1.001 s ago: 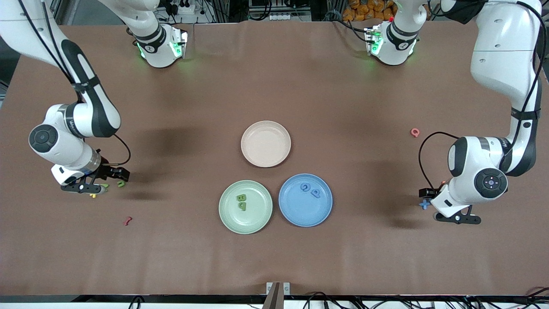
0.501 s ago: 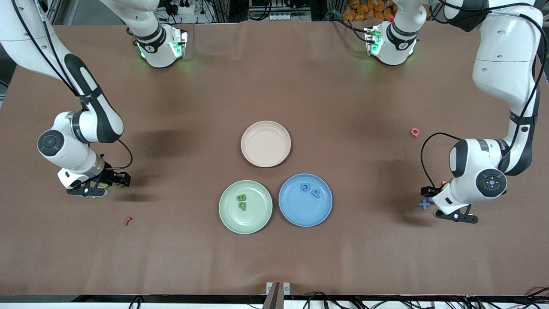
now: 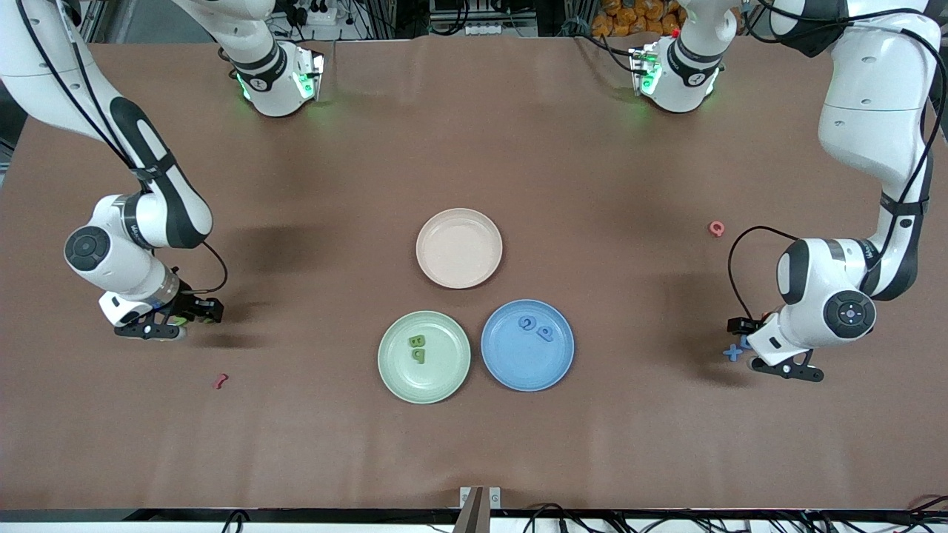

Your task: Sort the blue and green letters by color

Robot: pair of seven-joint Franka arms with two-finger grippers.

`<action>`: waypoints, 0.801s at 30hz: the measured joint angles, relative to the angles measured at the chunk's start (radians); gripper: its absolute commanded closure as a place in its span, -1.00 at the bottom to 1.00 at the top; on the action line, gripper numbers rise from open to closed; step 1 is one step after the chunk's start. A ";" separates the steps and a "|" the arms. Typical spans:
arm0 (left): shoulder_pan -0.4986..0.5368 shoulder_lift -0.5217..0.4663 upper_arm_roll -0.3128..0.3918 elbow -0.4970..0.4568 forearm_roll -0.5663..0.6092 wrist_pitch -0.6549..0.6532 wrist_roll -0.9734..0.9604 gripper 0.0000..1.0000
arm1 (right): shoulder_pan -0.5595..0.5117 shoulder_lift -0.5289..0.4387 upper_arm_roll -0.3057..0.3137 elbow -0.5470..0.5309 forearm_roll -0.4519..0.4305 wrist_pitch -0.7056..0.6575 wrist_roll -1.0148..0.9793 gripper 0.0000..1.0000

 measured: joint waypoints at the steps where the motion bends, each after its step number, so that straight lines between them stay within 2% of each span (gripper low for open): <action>1: 0.000 0.002 0.000 0.000 0.000 0.003 0.000 -1.00 | -0.001 0.002 0.000 0.000 0.000 0.001 -0.002 -0.16; 8: 0.000 0.007 0.000 0.000 0.000 0.025 0.000 -1.00 | -0.007 0.017 0.000 0.000 0.000 0.010 -0.010 -0.02; 9: 0.000 0.008 0.000 0.000 0.000 0.029 0.000 -0.95 | -0.007 0.019 0.000 0.000 0.000 0.010 -0.010 0.00; 11: 0.000 0.008 0.000 0.000 0.000 0.035 0.000 -0.61 | -0.007 0.021 0.000 0.000 0.000 0.011 -0.010 0.10; 14: 0.000 0.009 0.000 0.000 0.000 0.038 0.000 0.11 | -0.007 0.024 0.000 0.000 0.000 0.012 -0.011 0.36; 18: 0.000 0.008 -0.003 0.001 -0.002 0.041 -0.001 0.73 | -0.007 0.025 0.000 0.001 0.000 0.012 -0.011 0.66; 21: 0.000 0.008 -0.009 0.002 -0.008 0.042 -0.002 0.98 | -0.007 0.025 0.001 0.003 0.000 0.012 -0.012 0.81; 24: 0.000 0.008 -0.009 0.003 -0.010 0.043 -0.005 1.00 | -0.007 0.026 0.001 0.004 0.000 0.012 -0.012 0.87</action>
